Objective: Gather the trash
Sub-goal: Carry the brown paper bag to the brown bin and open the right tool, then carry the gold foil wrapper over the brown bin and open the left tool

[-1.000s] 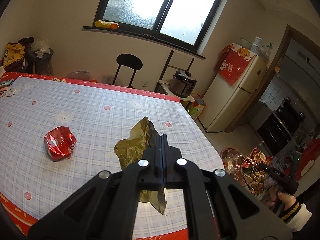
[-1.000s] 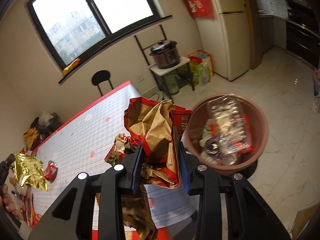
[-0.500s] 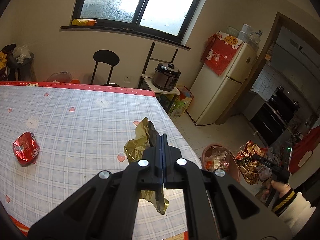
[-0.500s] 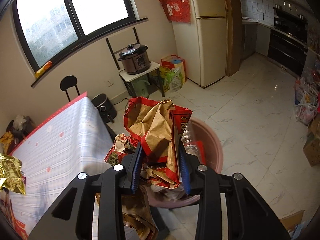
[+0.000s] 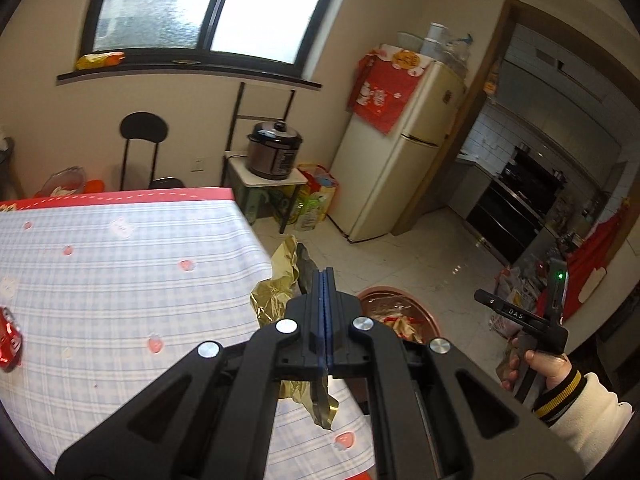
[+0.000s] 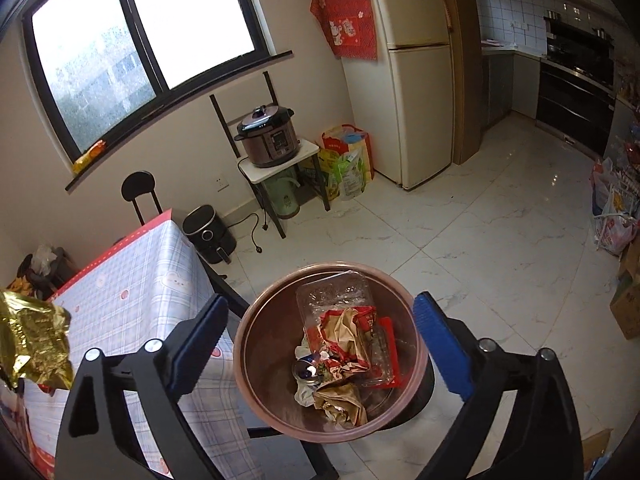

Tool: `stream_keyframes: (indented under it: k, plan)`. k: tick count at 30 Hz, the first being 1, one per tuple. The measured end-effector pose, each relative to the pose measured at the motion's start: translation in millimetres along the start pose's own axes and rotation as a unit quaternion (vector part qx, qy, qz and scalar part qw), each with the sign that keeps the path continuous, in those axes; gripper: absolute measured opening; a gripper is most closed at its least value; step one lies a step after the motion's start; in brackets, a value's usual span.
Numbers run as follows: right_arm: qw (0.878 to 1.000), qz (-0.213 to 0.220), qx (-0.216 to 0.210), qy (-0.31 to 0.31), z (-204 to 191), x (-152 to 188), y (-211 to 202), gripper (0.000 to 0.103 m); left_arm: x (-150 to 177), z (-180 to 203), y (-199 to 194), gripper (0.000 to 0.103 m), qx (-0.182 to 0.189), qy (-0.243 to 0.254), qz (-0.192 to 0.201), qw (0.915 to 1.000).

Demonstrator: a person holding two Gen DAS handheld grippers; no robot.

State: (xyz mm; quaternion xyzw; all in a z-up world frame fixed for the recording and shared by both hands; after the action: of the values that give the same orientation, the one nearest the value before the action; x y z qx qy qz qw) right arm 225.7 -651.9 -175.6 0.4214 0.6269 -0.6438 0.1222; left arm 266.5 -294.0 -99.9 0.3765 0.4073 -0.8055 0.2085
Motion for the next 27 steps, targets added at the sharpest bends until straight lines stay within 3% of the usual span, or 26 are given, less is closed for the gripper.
stream_keyframes:
  k: [8, 22, 23, 24, 25, 27]
  plan:
    - [1.0, 0.008, 0.005, 0.027, 30, 13, -36, 0.096, -1, 56, 65, 0.004, 0.062, 0.035, -0.034, 0.9969]
    - [0.996, -0.019, 0.062, 0.068, 104, 50, -62, 0.097, 17, 147, 177, 0.005, 0.116, 0.067, -0.078, 0.988]
    - [0.995, -0.021, 0.065, 0.069, 107, 51, -62, 0.097, 18, 152, 188, 0.014, 0.116, 0.071, -0.087, 0.9869]
    - [0.995, -0.021, 0.068, 0.07, 110, 52, -63, 0.097, 18, 154, 194, 0.046, 0.11, 0.073, -0.093, 0.9868]
    - [0.995, -0.022, 0.07, 0.072, 113, 53, -64, 0.097, 17, 156, 200, 0.058, 0.104, 0.07, -0.094, 0.9876]
    - [0.994, -0.021, 0.071, 0.076, 117, 53, -65, 0.097, 16, 155, 203, 0.062, 0.105, 0.064, -0.092, 0.9881]
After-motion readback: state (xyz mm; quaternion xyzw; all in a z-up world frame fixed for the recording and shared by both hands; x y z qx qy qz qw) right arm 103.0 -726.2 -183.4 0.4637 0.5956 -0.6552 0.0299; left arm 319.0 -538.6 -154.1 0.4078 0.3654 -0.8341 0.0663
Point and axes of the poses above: each gripper's, at about its wrist camera, not at the fingertips, and y roughly the way its jaws point, z to its right, x to its underside, the point moved 2 cm from there along y, roughly the way its jaws point, and after that the axes turned 8 degrees about x, right-handed, at the moved point
